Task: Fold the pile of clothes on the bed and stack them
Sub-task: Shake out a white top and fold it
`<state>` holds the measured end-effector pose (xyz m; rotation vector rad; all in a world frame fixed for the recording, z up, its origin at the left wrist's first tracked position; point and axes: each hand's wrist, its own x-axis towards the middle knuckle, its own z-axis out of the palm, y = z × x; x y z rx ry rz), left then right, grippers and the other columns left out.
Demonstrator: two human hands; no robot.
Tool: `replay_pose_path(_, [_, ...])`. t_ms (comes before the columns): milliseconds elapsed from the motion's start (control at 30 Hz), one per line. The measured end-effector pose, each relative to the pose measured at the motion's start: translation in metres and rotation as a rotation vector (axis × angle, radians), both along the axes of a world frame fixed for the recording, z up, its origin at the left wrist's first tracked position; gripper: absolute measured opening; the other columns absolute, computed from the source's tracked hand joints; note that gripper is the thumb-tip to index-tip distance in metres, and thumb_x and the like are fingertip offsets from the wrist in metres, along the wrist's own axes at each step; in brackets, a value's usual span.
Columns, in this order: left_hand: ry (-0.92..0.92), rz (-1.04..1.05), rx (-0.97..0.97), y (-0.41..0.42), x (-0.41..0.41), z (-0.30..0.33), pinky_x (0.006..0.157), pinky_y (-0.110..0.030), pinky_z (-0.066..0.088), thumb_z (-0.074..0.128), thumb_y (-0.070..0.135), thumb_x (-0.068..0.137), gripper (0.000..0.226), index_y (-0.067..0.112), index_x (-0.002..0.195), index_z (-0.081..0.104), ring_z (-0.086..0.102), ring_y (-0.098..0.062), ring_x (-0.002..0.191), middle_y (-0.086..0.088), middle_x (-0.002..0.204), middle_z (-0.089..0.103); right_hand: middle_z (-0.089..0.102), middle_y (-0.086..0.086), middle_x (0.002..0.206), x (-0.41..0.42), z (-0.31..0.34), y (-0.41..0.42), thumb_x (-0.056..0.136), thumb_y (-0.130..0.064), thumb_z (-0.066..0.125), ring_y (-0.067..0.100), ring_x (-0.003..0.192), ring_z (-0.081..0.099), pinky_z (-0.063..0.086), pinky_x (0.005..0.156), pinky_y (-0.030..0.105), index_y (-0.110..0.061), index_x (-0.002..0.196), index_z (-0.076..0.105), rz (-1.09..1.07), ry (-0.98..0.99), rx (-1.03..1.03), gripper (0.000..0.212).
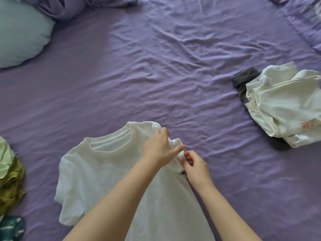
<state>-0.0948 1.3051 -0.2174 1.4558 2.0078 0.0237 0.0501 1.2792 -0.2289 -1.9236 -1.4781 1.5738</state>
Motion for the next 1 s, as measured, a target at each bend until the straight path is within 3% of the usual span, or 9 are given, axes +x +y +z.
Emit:
replay_pose_path(67, [0.169, -0.129, -0.078, 0.01, 0.003, 0.0, 0.062, -0.032, 0.035, 0.052, 0.035, 0.091, 0.024, 0.016, 0.103, 0.043, 0.058, -0.027, 0.087, -0.001, 0.11, 0.054, 0.064, -0.005, 0.071, 0.006, 0.0, 0.001, 0.091, -0.018, 0.059, 0.016, 0.06, 0.064, 0.054, 0.063, 0.04, -0.024, 0.08, 0.056, -0.053, -0.004, -0.009, 0.013])
replay_pose_path(133, [0.115, -0.064, -0.039, 0.022, 0.003, 0.004, 0.063, -0.032, 0.039, 0.047, 0.02, 0.092, 0.015, 0.014, 0.104, 0.053, 0.061, -0.031, 0.09, -0.007, 0.105, 0.062, 0.063, -0.003, 0.067, 0.016, -0.001, 0.006, 0.091, -0.015, 0.059, 0.011, 0.047, 0.059, 0.051, 0.055, 0.038, -0.022, 0.079, 0.056, -0.114, -0.001, 0.016, 0.015])
replay_pose_path(267, [-0.494, 0.361, -0.032, 0.053, 0.006, 0.015, 0.051, -0.027, 0.053, 0.059, 0.008, 0.085, 0.012, 0.01, 0.095, 0.065, 0.063, -0.019, 0.056, -0.005, 0.07, 0.065, 0.066, 0.004, 0.075, 0.038, -0.001, 0.019, 0.089, -0.008, 0.062, 0.019, 0.064, 0.065, 0.049, 0.06, 0.029, -0.016, 0.081, 0.058, -0.224, -0.012, 0.105, 0.012])
replay_pose_path(433, [-0.929, 0.663, -0.033, 0.079, 0.029, 0.016, 0.063, -0.028, 0.058, 0.047, -0.013, 0.088, 0.035, 0.002, 0.117, 0.057, 0.062, -0.021, 0.071, -0.012, 0.09, 0.059, 0.067, 0.005, 0.095, 0.04, -0.005, 0.022, 0.092, -0.008, 0.056, 0.026, 0.089, 0.062, 0.046, 0.077, 0.036, -0.011, 0.096, 0.062, -0.19, -0.181, 0.215, 0.008])
replay_pose_path(500, [-0.833, 0.598, 0.033, 0.081, 0.033, 0.009, 0.07, -0.026, 0.053, 0.043, -0.01, 0.088, 0.037, 0.008, 0.117, 0.059, 0.06, -0.02, 0.082, -0.009, 0.097, 0.061, 0.065, 0.004, 0.101, 0.035, -0.004, 0.022, 0.092, -0.008, 0.055, 0.025, 0.095, 0.059, 0.043, 0.079, 0.033, -0.01, 0.1, 0.066, -0.126, -0.211, 0.303, 0.013])
replay_pose_path(600, [-0.464, 0.371, 0.127, 0.072, 0.023, -0.001, 0.072, -0.019, 0.043, 0.039, -0.006, 0.087, 0.04, 0.013, 0.109, 0.067, 0.06, -0.018, 0.096, -0.003, 0.105, 0.067, 0.064, 0.005, 0.107, 0.024, -0.011, 0.014, 0.089, -0.017, 0.063, 0.027, 0.103, 0.053, 0.041, 0.087, 0.034, -0.009, 0.099, 0.071, 0.145, -0.297, 0.401, 0.014])
replay_pose_path(700, [-0.149, 0.119, 0.196, 0.05, 0.001, -0.013, 0.087, -0.025, 0.038, 0.042, -0.009, 0.086, 0.041, 0.011, 0.108, 0.07, 0.052, -0.026, 0.111, -0.008, 0.113, 0.065, 0.056, 0.005, 0.122, 0.016, -0.019, 0.002, 0.085, -0.028, 0.068, 0.026, 0.115, 0.045, 0.036, 0.096, 0.037, -0.014, 0.106, 0.07, 0.208, -0.406, 0.334, 0.025])
replay_pose_path(867, [0.058, -0.209, 0.468, 0.004, -0.017, -0.02, 0.076, -0.044, 0.05, 0.062, -0.009, 0.076, 0.024, 0.007, 0.089, 0.074, 0.058, -0.038, 0.093, -0.012, 0.094, 0.066, 0.056, 0.009, 0.123, 0.007, -0.021, -0.013, 0.077, -0.026, 0.076, 0.03, 0.115, 0.048, 0.039, 0.091, 0.041, -0.014, 0.1, 0.069, 0.13, -0.391, 0.363, 0.027])
replay_pose_path(1000, [0.134, -0.395, 0.235, 0.001, -0.013, -0.034, 0.103, -0.035, 0.028, 0.045, 0.02, 0.099, 0.036, 0.026, 0.133, 0.053, 0.033, -0.022, 0.137, 0.004, 0.145, 0.043, 0.065, 0.011, 0.107, 0.01, -0.021, -0.015, 0.066, -0.013, 0.084, 0.034, 0.104, 0.06, 0.046, 0.079, 0.045, -0.01, 0.082, 0.071, 0.201, -0.442, 0.52, 0.02])
